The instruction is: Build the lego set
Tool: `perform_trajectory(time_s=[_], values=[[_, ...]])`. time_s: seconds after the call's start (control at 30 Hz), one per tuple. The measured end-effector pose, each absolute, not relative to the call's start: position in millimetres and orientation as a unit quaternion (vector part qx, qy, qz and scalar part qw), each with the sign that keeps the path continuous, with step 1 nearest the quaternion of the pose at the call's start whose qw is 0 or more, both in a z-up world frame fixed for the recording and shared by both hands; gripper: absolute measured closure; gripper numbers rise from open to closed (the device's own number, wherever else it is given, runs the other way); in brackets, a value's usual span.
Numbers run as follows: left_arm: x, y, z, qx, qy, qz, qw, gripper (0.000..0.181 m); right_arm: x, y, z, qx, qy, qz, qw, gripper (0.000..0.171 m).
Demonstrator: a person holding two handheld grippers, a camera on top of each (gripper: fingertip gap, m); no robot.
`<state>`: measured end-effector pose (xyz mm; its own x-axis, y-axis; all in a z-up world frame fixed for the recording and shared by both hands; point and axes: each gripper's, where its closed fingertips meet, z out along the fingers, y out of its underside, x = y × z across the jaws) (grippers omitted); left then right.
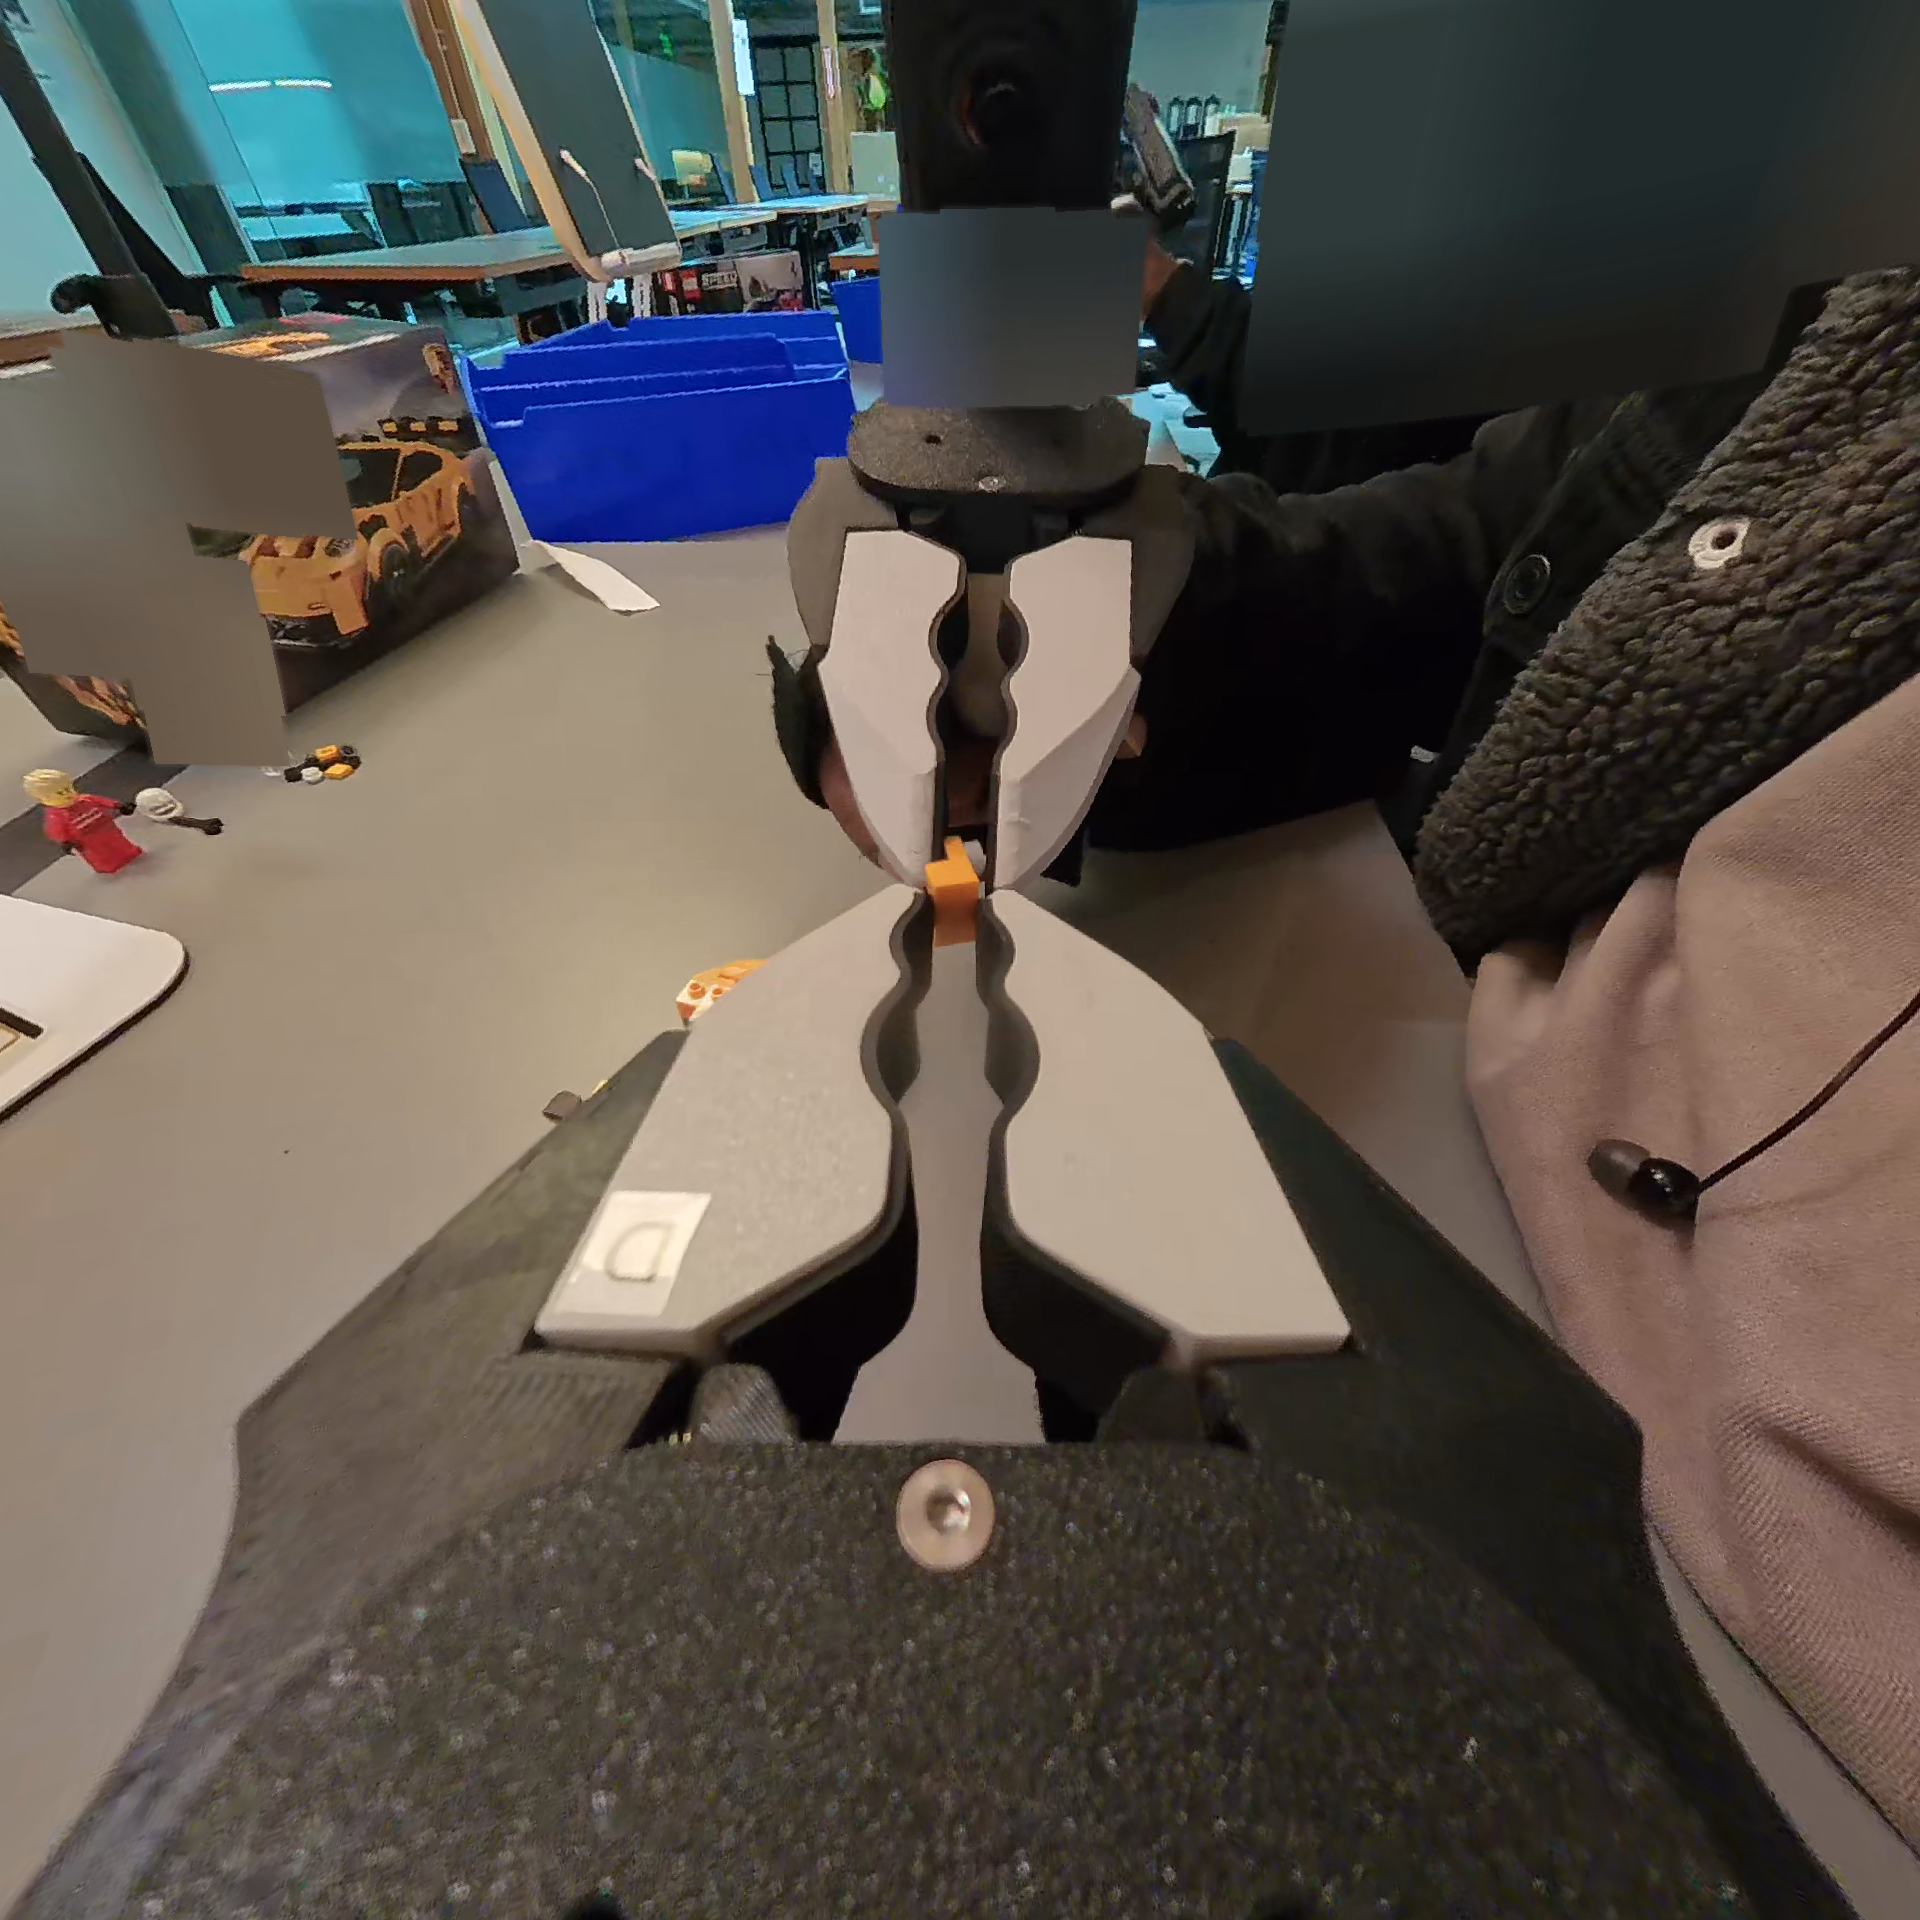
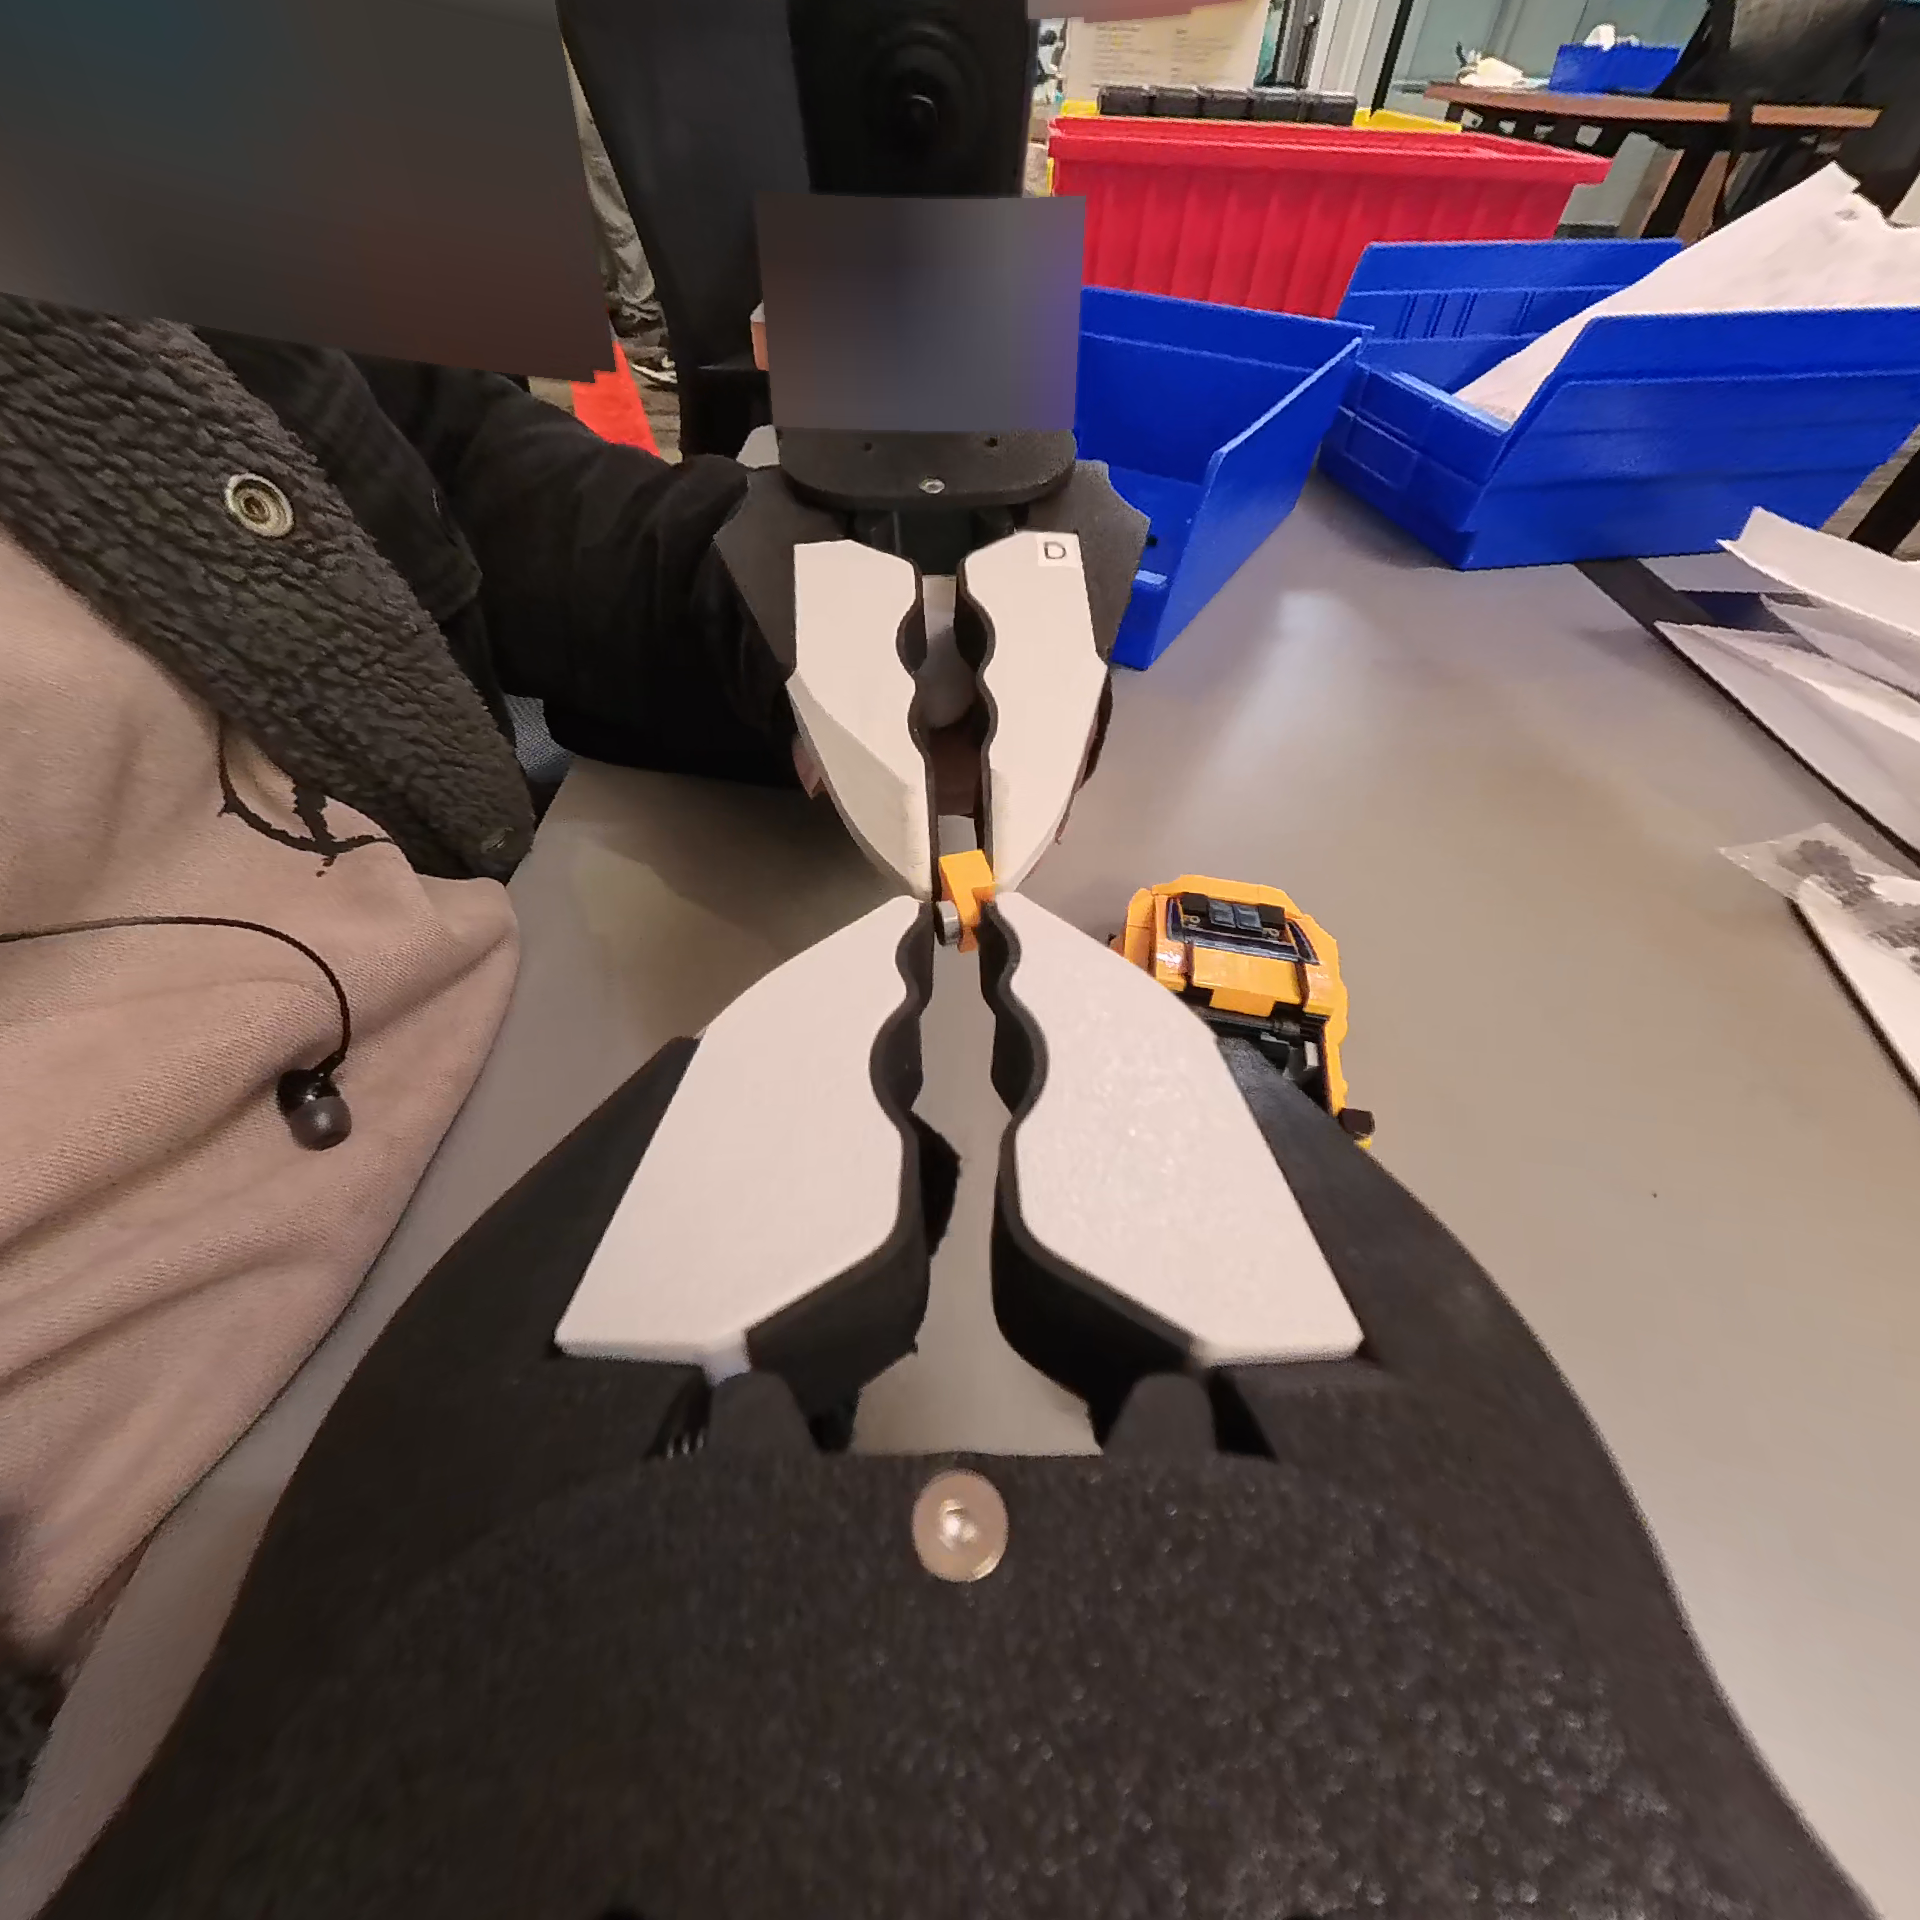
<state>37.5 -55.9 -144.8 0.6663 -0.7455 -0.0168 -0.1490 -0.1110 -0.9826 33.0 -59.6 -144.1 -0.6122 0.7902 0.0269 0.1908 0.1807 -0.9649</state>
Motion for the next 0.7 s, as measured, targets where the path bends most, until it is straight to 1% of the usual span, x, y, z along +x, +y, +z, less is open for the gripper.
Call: perform_trajectory(time_s=[0.17,0.27,0.33,0.63,0.7], values=[[35.9,-54.2,-140.0,-0.695,0.301,-0.268,0.595,0.174,31.9,-57.7,-139.6,-0.347,-0.709,0.547,0.279,0.164],[36.5,-52.2,-141.7,-0.701,0.295,-0.268,0.591,0.166,31.6,-57.2,-137.5,-0.35,-0.702,0.555,0.276,0.164],[37.9,-51.5,-144.2,-0.706,0.297,-0.261,0.587,0.173,31.6,-57.7,-138.0,-0.351,-0.702,0.557,0.272,0.164],[37.5,-53.1,-133.0,-0.7,0.293,-0.264,0.595,0.173,34.7,-57.8,-128.9,-0.342,-0.692,0.579,0.264,0.164],[32.9,-54.0,-124.9,-0.689,0.278,-0.276,0.61,0.173,35.2,-52.2,-129.0,-0.347,-0.691,0.574,0.269,0.164]])
